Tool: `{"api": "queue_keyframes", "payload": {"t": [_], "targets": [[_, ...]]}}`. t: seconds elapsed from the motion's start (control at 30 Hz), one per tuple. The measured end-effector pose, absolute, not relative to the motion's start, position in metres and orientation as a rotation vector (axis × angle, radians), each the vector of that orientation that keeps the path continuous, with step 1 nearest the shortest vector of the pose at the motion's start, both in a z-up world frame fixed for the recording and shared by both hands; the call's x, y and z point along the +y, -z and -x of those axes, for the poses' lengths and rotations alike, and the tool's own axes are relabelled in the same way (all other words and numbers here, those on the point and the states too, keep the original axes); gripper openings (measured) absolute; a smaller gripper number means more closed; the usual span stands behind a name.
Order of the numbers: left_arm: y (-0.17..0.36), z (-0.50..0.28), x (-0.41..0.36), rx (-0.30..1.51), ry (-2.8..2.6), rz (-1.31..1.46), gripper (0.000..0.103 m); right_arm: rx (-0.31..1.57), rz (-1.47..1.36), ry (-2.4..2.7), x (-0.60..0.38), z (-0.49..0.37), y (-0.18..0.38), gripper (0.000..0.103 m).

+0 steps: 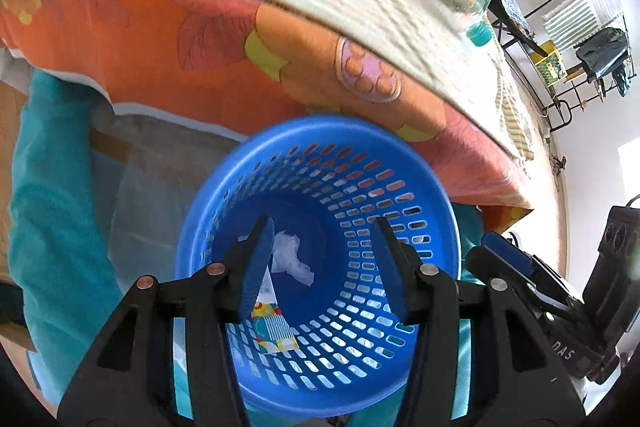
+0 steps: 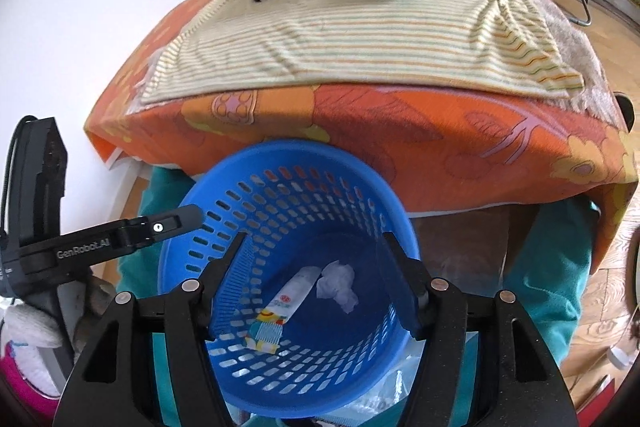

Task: Collect trash
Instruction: 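Move both tools back to the bed toward the plastic bag and orange cap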

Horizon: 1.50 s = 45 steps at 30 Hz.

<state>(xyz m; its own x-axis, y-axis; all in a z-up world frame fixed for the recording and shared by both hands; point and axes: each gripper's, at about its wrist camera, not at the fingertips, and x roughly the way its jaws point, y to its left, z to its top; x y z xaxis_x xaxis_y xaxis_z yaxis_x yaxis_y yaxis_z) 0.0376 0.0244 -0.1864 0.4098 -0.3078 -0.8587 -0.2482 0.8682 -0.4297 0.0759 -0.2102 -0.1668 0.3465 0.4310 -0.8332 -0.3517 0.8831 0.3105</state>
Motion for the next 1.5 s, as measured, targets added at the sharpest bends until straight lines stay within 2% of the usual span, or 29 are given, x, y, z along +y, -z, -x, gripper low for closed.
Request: {"api": "queue_keyframes", "payload": {"t": [0.2, 0.27, 0.7, 1.17, 1.5], "targets": [[0.169, -0.045, 0.029, 1.121, 0.050, 0.528, 0.056, 1.065, -0.086, -0.481, -0.219, -0.081, 0.156, 0.066], [0.165, -0.049, 0.031, 1.110, 0.052, 0.528, 0.056, 1.048, -0.086, -0.468, -0.223, -0.084, 0.151, 0.072], [0.127, -0.089, 0.054, 1.024, 0.063, 0.488, 0.056, 0.940, -0.126, -0.426, -0.248, -0.114, 0.118, 0.072], [0.073, -0.185, 0.068, 0.903, 0.071, 0.402, 0.056, 0.827, -0.139, -0.366, -0.274, -0.184, 0.080, 0.072], [0.061, -0.273, 0.069, 0.898, 0.102, 0.402, 0.056, 0.808, -0.161, -0.340, -0.286, -0.242, 0.075, 0.072]]}}
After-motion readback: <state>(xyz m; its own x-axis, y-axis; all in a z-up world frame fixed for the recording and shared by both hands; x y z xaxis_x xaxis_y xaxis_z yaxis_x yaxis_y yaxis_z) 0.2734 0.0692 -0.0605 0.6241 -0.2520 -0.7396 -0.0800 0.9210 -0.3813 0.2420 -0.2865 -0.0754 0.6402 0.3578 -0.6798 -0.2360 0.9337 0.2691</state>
